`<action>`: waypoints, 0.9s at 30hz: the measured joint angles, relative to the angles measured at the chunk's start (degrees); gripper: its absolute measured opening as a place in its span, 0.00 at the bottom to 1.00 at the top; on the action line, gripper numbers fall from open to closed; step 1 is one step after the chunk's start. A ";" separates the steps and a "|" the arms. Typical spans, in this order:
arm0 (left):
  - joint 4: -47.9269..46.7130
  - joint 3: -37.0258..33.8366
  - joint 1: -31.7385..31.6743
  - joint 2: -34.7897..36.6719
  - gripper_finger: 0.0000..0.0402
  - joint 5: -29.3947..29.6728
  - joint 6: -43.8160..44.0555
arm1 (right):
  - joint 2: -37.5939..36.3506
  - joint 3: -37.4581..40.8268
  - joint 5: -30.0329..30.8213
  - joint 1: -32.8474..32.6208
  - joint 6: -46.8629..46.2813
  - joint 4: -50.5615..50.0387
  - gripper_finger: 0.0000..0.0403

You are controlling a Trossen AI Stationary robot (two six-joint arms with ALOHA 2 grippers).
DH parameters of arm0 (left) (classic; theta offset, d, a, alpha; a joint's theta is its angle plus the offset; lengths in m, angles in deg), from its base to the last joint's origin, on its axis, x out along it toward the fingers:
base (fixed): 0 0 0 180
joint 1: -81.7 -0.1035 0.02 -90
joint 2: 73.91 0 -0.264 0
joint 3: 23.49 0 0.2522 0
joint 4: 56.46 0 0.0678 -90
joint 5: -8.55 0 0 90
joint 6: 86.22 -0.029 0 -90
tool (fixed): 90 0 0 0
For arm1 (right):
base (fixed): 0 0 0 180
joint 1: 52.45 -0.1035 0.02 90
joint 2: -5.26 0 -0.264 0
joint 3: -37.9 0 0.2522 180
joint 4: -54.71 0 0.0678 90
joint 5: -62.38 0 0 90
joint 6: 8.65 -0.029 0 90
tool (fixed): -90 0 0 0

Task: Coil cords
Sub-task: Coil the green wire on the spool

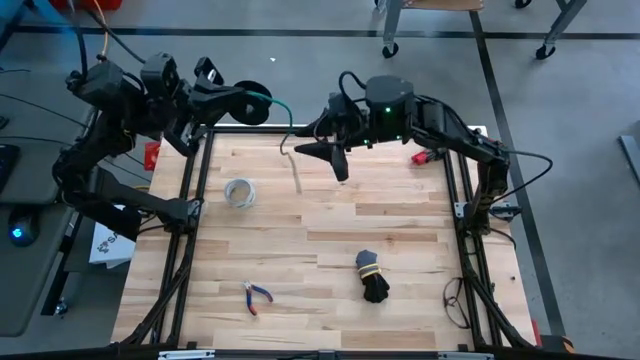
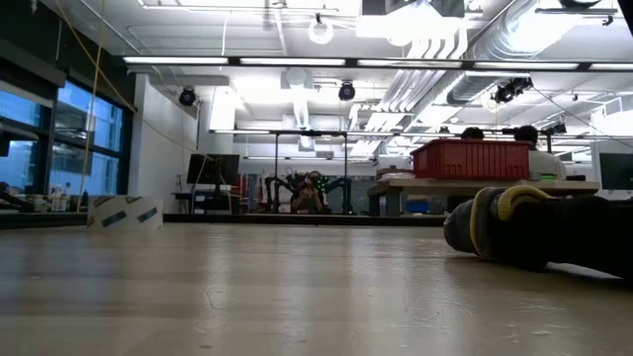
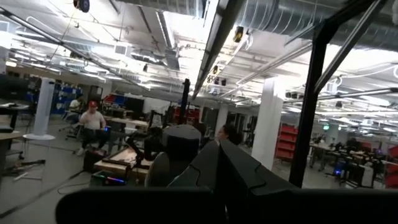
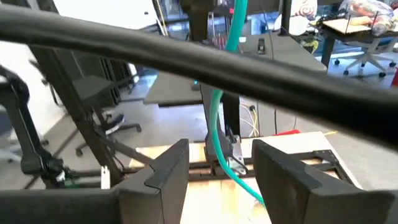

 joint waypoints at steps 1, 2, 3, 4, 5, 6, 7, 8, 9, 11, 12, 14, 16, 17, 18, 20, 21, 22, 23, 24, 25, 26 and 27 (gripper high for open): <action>0.03 0.00 0.00 -0.23 0.00 0.01 -0.54 | 0.01 0.00 -0.15 0.12 -0.44 0.58 0.42; -0.10 0.00 0.00 -0.43 0.00 0.02 -1.10 | 0.20 0.00 -0.22 0.12 -0.63 1.20 0.42; -0.15 0.00 0.00 -0.75 0.00 0.02 -1.56 | 0.34 -0.01 -0.28 0.10 -0.74 1.94 0.42; -0.13 0.00 0.00 -1.00 0.00 0.02 -2.06 | 0.43 0.00 -0.35 0.10 -0.92 2.27 0.42; -0.09 0.00 0.00 -1.17 0.00 0.02 -2.47 | 0.53 0.00 -0.35 0.10 -1.32 2.30 0.42; 0.08 0.00 0.00 -1.34 0.00 0.03 -2.94 | 0.70 0.00 -0.37 0.10 -1.82 2.47 0.42; 0.20 0.00 0.00 -1.37 0.00 0.03 -3.42 | 0.89 0.00 -0.47 0.10 -2.12 3.12 0.42; 0.22 0.00 0.00 -1.38 0.00 0.05 -3.95 | 0.91 0.00 -0.79 0.10 -2.49 3.50 0.42; 0.36 0.00 0.00 -1.45 0.00 0.13 -4.36 | 0.92 0.00 -1.39 0.10 -3.24 3.65 0.42; 1.12 0.00 0.00 -1.53 0.00 0.22 -4.48 | 0.92 0.00 -2.41 0.10 -3.76 4.02 0.42; 1.69 0.00 0.00 -1.57 0.00 0.22 -4.48 | 0.90 0.00 -2.48 0.10 -3.82 3.72 0.42; 2.46 0.00 0.00 -1.62 0.00 0.22 -4.70 | 0.90 0.00 -2.49 0.10 -3.49 2.42 0.42; 3.11 0.00 0.00 -1.55 0.00 0.22 -5.01 | 0.92 0.00 -2.40 0.10 -3.16 1.12 0.42; 3.13 0.00 0.00 -1.48 0.00 0.22 -5.02 | 0.92 0.00 -2.38 0.10 -2.96 0.85 0.42; 3.20 0.00 0.00 -1.46 0.00 0.22 -4.96 | 0.92 0.00 -2.40 0.16 -2.81 0.84 0.42; 3.23 0.00 0.00 -1.44 0.00 0.22 -4.96 | 0.92 0.00 -2.40 0.19 -2.58 0.84 0.42; 3.19 0.00 0.00 -1.46 0.00 0.22 -4.88 | 0.92 0.00 -2.40 0.19 -2.18 0.84 0.42; 3.17 0.00 0.00 -1.46 0.00 0.20 -4.87 | 0.92 0.00 -2.40 0.19 -1.78 0.80 0.42; 3.18 0.00 0.00 -1.47 0.00 0.21 -4.87 | 0.92 0.00 -2.40 0.19 -1.65 0.79 0.42; 3.20 0.00 0.00 -1.46 0.00 0.21 -4.87 | 0.92 0.00 -2.40 0.19 -1.49 0.85 0.41; 3.22 0.00 0.00 -1.46 0.00 0.22 -4.86 | 0.92 0.00 -2.40 0.19 -1.49 0.93 0.41; 3.23 0.00 0.00 -1.46 0.00 0.22 -4.85 | 0.92 0.00 -2.40 0.19 -1.44 1.04 0.39; 3.23 0.00 0.00 -1.48 0.00 0.22 -4.85 | 0.92 0.00 -2.40 0.19 -1.29 1.08 0.38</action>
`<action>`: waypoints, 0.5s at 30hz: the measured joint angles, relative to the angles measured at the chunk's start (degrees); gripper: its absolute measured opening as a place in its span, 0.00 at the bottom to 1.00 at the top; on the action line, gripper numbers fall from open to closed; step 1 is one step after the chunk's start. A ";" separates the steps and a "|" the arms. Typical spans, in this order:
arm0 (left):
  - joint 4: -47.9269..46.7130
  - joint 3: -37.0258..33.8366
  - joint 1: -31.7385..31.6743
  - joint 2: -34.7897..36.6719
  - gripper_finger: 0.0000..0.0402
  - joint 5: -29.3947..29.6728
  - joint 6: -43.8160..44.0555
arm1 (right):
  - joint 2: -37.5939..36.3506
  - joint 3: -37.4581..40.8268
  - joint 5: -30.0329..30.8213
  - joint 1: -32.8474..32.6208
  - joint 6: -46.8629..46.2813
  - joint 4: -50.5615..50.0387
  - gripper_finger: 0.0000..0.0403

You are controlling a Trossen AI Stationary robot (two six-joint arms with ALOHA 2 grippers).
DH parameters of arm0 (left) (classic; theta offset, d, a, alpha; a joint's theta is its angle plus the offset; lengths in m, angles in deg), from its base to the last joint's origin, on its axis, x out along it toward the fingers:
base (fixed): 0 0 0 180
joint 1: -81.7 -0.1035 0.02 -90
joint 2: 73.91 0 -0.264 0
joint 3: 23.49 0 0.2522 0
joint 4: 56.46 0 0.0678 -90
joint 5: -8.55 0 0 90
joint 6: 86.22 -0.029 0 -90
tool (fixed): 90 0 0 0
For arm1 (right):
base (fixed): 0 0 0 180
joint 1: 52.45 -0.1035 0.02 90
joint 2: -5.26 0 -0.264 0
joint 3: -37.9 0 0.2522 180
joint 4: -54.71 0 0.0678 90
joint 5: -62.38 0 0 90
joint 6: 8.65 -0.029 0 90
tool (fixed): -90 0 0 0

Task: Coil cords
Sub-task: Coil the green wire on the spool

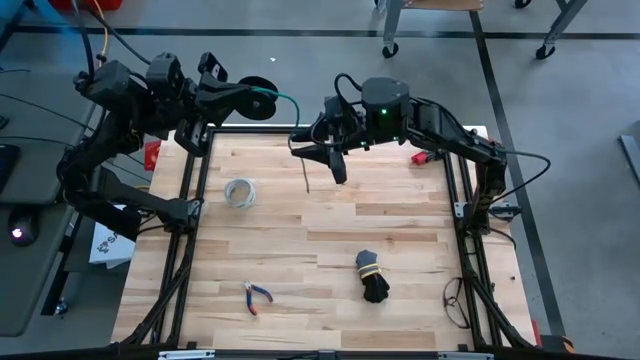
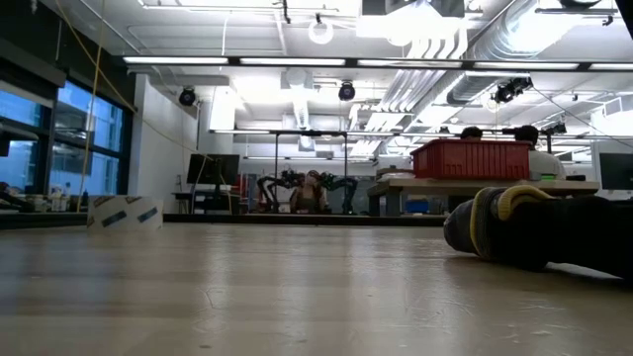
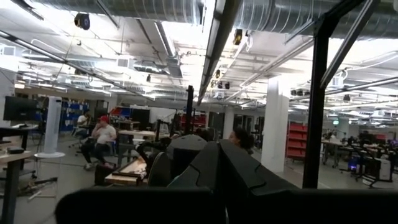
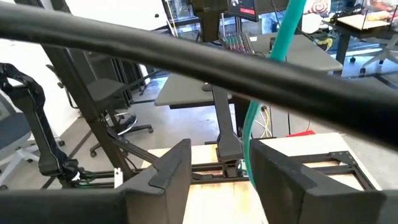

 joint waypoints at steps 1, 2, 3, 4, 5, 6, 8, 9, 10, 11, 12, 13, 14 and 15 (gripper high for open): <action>0.00 0.00 0.00 0.02 0.00 -0.01 0.00 | 0.00 0.00 0.00 0.00 0.00 0.19 0.36; 0.00 0.00 0.00 0.00 0.00 0.00 0.00 | 0.00 0.00 0.00 0.00 -0.05 0.45 0.34; 0.00 0.00 0.00 0.00 0.00 -0.02 0.00 | 0.00 0.00 0.00 0.00 -0.24 0.60 0.33; 0.00 0.00 0.00 0.00 0.00 -0.02 0.00 | 0.00 0.00 0.00 0.00 -0.26 0.80 0.33; 0.02 0.00 0.00 0.00 0.00 -0.02 0.00 | 0.00 0.00 0.00 0.00 -0.28 1.08 0.32; 0.02 0.00 0.00 0.00 0.00 -0.02 0.00 | 0.00 0.00 0.00 0.00 -0.28 1.31 0.32; 0.00 0.00 0.00 0.00 0.00 -0.02 0.00 | 0.00 0.00 0.09 0.00 -0.30 1.48 0.32; 0.00 0.00 0.00 0.00 0.00 -0.02 0.00 | 0.00 0.00 0.11 0.00 -0.24 1.62 0.32; 0.00 0.00 0.01 0.00 0.00 -0.02 0.00 | 0.00 0.00 0.11 0.00 -0.17 1.69 0.32; 0.01 0.00 0.00 0.00 0.00 -0.02 0.00 | 0.00 0.00 0.15 0.00 -0.04 1.69 0.32; 0.02 0.00 0.00 0.00 0.00 -0.02 0.00 | 0.00 0.00 0.28 0.02 -0.03 1.69 0.32; 0.02 0.00 0.00 0.00 0.00 -0.02 0.00 | 0.00 0.00 0.33 0.02 0.01 1.69 0.32; 0.02 0.00 0.00 0.00 0.00 -0.02 -0.02 | 0.00 0.00 0.33 0.02 0.41 1.68 0.32; 0.02 0.00 0.00 0.00 0.00 -0.02 -0.05 | 0.00 0.00 0.35 0.02 0.87 1.67 0.32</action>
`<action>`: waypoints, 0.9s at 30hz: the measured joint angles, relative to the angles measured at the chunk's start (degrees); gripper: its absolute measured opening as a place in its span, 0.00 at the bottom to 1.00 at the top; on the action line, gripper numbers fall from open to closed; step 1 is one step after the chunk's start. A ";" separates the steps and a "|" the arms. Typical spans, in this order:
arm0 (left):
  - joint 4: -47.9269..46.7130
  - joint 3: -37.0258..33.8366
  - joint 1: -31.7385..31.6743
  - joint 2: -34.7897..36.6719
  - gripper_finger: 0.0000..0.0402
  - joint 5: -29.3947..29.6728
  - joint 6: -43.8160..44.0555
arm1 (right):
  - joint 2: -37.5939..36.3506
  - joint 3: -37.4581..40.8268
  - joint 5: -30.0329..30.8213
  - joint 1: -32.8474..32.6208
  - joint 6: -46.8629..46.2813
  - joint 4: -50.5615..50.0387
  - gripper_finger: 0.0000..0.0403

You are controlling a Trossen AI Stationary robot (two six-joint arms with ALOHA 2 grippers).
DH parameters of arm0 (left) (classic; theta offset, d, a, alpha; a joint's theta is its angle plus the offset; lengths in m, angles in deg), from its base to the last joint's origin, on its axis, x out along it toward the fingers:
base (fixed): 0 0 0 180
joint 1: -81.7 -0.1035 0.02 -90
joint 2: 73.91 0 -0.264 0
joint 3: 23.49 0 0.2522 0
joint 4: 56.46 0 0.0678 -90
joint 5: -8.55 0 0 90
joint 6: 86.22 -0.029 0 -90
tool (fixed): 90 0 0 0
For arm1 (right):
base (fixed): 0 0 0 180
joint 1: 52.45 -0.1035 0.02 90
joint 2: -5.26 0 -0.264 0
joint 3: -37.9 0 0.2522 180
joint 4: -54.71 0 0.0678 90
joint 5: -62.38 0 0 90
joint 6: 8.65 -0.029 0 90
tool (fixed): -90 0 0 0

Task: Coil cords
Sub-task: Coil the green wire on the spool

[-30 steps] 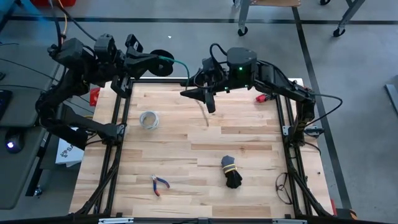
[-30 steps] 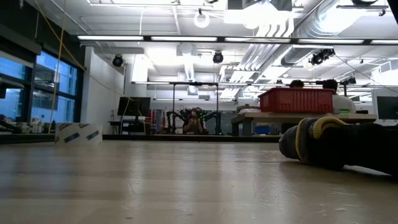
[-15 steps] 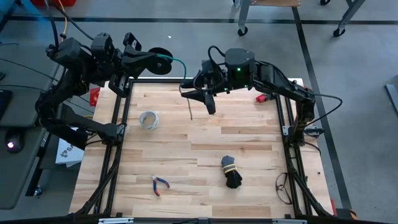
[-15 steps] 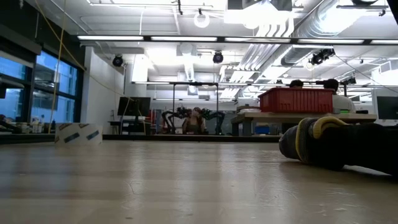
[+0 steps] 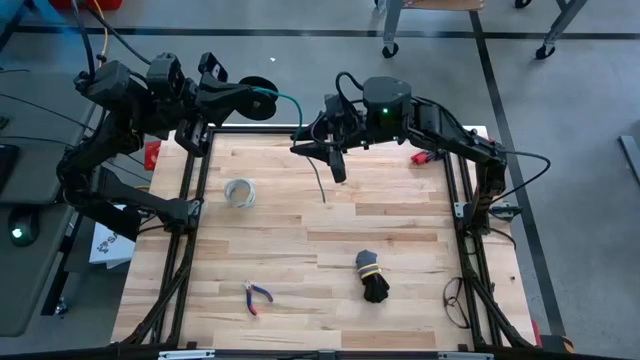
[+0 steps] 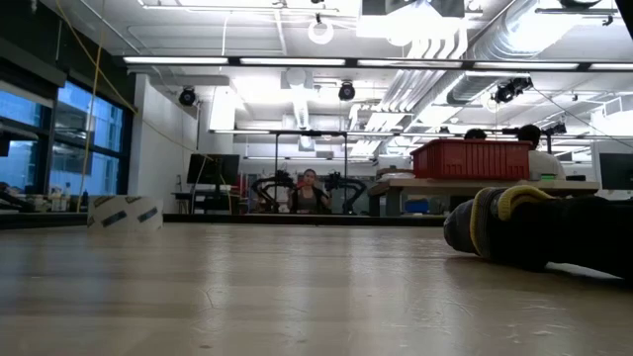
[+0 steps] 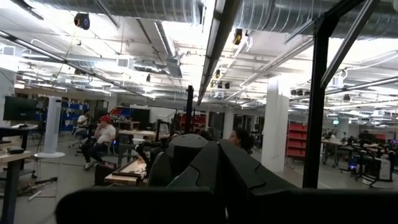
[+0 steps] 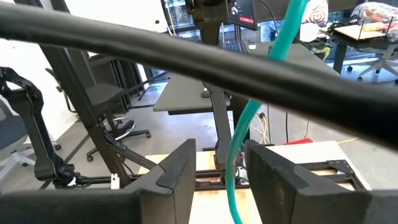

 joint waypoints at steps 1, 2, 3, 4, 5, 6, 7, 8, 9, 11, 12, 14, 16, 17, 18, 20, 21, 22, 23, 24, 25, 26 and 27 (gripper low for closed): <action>0.00 0.00 0.02 0.00 0.00 0.03 -0.16 | 0.00 0.00 0.00 0.00 0.29 0.00 0.32; 0.00 0.00 0.02 0.00 0.00 0.12 -0.40 | 0.00 0.00 0.00 0.00 0.60 0.00 0.32; 0.00 0.00 0.02 0.00 0.00 0.26 -0.41 | 0.00 0.00 0.00 0.00 0.62 0.00 0.32; 0.00 0.00 0.01 0.00 0.00 0.28 -0.41 | 0.00 0.00 0.01 0.00 0.62 0.00 0.32; 0.00 0.00 0.00 0.00 0.00 0.30 -0.41 | 0.00 0.00 0.00 0.10 0.71 0.00 0.32; 0.00 0.00 0.01 0.00 0.00 0.32 -0.41 | 0.00 0.00 0.01 0.13 0.98 0.00 0.32; 0.00 0.00 0.00 0.00 0.00 0.39 -0.41 | 0.00 0.00 0.04 0.17 1.09 -0.02 0.32; -0.01 0.00 0.01 0.00 0.00 0.42 -0.41 | 0.00 0.00 0.08 0.17 1.25 -0.02 0.31; -0.02 0.00 0.02 0.00 0.00 0.42 -0.40 | 0.00 0.00 0.09 0.17 1.66 0.00 0.29; 0.00 0.00 0.02 0.00 0.00 0.52 -0.39 | 0.00 0.00 0.18 0.17 2.54 0.03 0.22; 0.00 0.00 0.02 0.00 0.00 0.85 -0.39 | 0.00 0.00 0.38 0.15 2.86 0.10 0.17; 0.08 0.00 0.00 -0.20 0.00 1.37 -0.39 | 0.00 0.00 1.20 -0.07 3.66 0.44 0.06; 0.10 0.02 0.01 -0.50 0.00 1.46 0.07 | 0.00 0.00 2.79 -0.57 4.82 0.75 0.03; 0.13 0.02 0.02 -0.71 0.00 1.54 0.52 | 0.00 0.00 3.62 -0.90 5.40 1.04 0.03; 0.11 0.02 0.00 -0.88 0.00 1.55 0.96 | 0.00 0.00 4.50 -1.24 6.26 1.26 0.02; 0.54 0.02 0.02 -1.40 0.00 1.60 1.97 | 0.00 0.00 6.31 -1.95 8.02 2.17 0.01; 1.29 0.02 0.02 -1.59 0.00 1.74 2.72 | 0.01 0.00 6.99 -2.31 8.73 3.15 0.01; 2.30 0.02 0.02 -1.84 0.00 2.15 3.86 | 0.02 0.00 7.69 -2.70 9.13 4.30 0.01; 3.55 0.02 0.04 -2.05 0.00 2.97 5.32 | 0.00 0.00 7.78 -3.02 9.53 5.33 0.00; 4.76 0.02 0.03 -2.25 0.00 4.16 7.12 | 0.01 0.00 7.81 -3.29 10.05 6.62 0.00; 5.95 0.02 0.04 -2.56 0.00 5.29 9.10 | 0.23 0.00 7.96 -3.60 10.50 8.02 0.00; 7.06 0.07 0.02 -2.78 0.00 6.40 11.17 | 0.44 0.00 8.10 -3.90 10.71 9.60 0.00; 7.65 0.07 0.02 -3.05 0.00 7.31 13.37 | 0.59 0.00 8.19 -4.24 10.71 10.90 0.00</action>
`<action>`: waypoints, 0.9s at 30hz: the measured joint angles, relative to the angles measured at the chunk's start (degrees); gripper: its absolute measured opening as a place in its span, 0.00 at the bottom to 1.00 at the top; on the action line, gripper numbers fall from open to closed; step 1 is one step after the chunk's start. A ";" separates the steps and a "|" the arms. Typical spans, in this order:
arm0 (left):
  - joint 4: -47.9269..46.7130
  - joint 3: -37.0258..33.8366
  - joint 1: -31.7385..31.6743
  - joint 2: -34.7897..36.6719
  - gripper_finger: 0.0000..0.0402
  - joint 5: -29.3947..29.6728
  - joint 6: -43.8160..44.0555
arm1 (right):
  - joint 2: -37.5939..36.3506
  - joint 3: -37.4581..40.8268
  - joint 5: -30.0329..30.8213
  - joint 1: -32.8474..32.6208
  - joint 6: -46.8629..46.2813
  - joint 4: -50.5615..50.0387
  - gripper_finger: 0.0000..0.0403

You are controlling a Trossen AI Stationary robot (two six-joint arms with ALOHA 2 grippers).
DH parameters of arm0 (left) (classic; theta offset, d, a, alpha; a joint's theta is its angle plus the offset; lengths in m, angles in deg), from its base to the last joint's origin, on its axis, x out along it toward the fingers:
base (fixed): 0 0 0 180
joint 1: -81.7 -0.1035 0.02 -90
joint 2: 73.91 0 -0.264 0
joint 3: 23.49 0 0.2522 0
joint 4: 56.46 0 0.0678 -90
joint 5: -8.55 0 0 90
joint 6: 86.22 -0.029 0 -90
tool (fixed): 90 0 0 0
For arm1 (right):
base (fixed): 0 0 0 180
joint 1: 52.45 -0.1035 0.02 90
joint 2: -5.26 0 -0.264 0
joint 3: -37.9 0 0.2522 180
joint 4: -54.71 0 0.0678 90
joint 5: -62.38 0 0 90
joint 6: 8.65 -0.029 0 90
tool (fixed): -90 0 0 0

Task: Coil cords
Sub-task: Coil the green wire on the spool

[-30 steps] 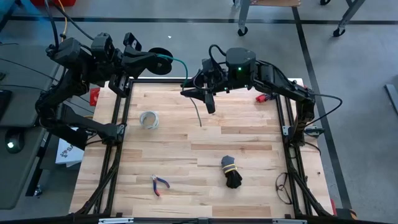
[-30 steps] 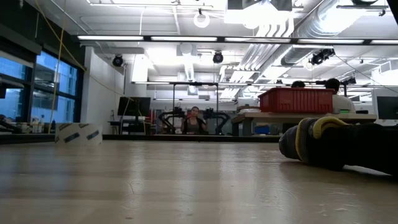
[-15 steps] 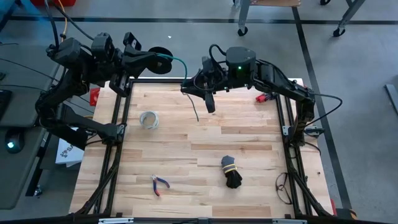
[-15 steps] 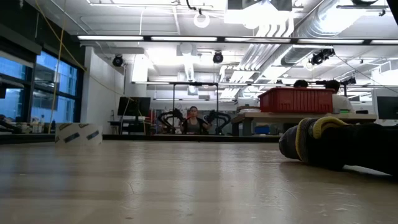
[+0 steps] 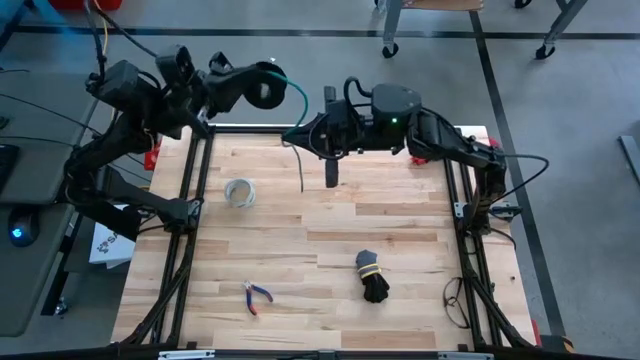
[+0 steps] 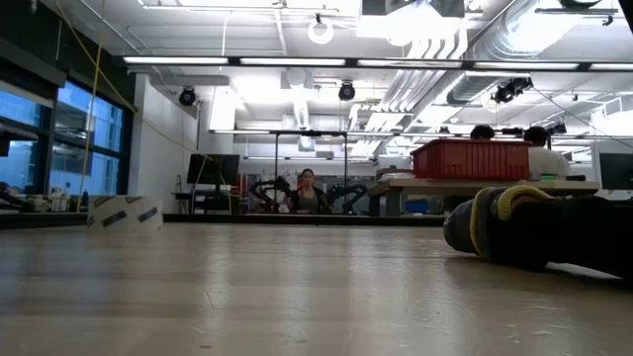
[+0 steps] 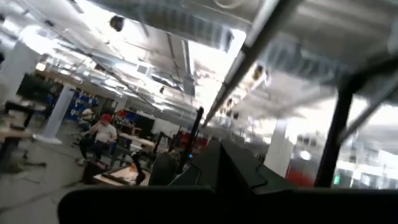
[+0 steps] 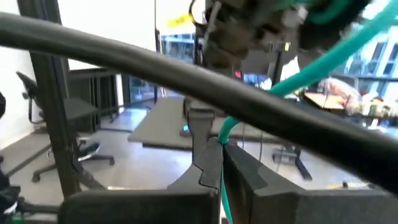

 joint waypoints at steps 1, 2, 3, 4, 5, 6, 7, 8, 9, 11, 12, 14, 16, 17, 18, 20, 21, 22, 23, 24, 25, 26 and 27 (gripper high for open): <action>0.92 0.00 0.00 -0.46 0.00 0.57 1.89 | 0.30 0.00 0.01 -0.35 0.11 0.99 0.00; 1.80 0.00 -0.01 -0.87 0.00 1.02 3.66 | 0.87 0.00 0.01 -0.63 0.57 2.77 0.00; 2.17 0.00 -0.02 -1.28 0.00 1.48 5.30 | 1.15 0.00 -0.01 -0.93 1.31 4.30 0.00; 2.89 0.00 -0.02 -1.85 0.00 2.07 6.97 | 1.37 0.02 0.00 -1.27 2.04 4.86 0.00; 3.67 0.00 -0.02 -2.37 0.00 2.79 8.79 | 1.98 0.02 -0.03 -1.57 2.69 6.87 0.00; 4.40 0.00 -0.02 -2.81 0.00 3.33 10.71 | 2.32 0.02 -0.03 -1.81 3.10 8.66 0.00; 4.77 0.00 -0.02 -3.33 0.00 3.84 12.82 | 2.67 0.02 -0.06 -2.12 3.50 9.36 0.00; 5.36 0.00 -0.02 -3.95 0.00 4.14 15.05 | 3.02 0.02 -0.06 -2.35 4.18 10.92 0.00; 5.79 0.00 -0.02 -4.34 0.00 4.43 17.37 | 3.14 0.02 -0.06 -2.63 4.88 11.34 0.00; 5.65 -0.02 -0.02 -5.18 0.00 4.56 24.03 | 3.64 0.02 0.11 -2.89 6.71 11.91 0.00; 5.67 -0.02 -0.02 -5.56 0.00 4.52 28.04 | 3.70 0.02 0.72 -2.91 7.24 12.14 0.00; 5.67 -0.02 -0.02 -6.16 0.00 3.56 35.25 | 3.79 0.02 1.72 -2.82 7.51 12.82 0.00; 5.68 -0.02 0.25 -6.47 0.00 2.23 40.21 | 3.79 0.02 1.89 -2.64 7.98 13.60 0.00; 5.72 -0.02 0.59 -6.50 0.00 2.12 41.84 | 3.79 0.02 1.90 -2.64 8.53 13.98 0.00; 5.83 -0.02 0.86 -6.48 0.00 1.95 43.11 | 3.76 0.02 2.09 -2.64 9.13 14.26 0.00; 6.64 -0.02 1.73 -6.24 0.00 1.56 44.16 | 3.57 0.02 3.00 -2.64 10.59 13.52 0.00; 6.74 -0.02 2.21 -6.05 0.00 1.32 44.34 | 3.55 0.02 3.20 -2.57 10.91 13.06 0.00; 6.87 -0.02 2.79 -5.91 0.00 1.27 44.36 | 3.50 0.02 3.19 -2.48 10.93 13.07 0.00; 7.08 -0.02 3.35 -5.61 0.00 1.17 44.14 | 3.25 0.02 3.14 -2.35 10.85 12.73 0.00; 6.91 -0.02 3.82 -5.29 0.00 1.15 43.64 | 3.02 0.02 3.07 -2.25 10.97 12.22 0.00; 6.88 -0.02 4.24 -5.03 0.00 1.13 42.95 | 2.76 0.02 3.09 -2.14 11.32 11.89 0.00; 6.72 -0.02 4.81 -4.71 0.00 1.13 42.23 | 2.49 0.02 3.09 -2.11 11.65 11.74 0.00; 6.71 -0.02 5.31 -4.49 0.00 1.20 41.20 | 2.27 0.02 3.07 -2.04 11.87 11.80 0.00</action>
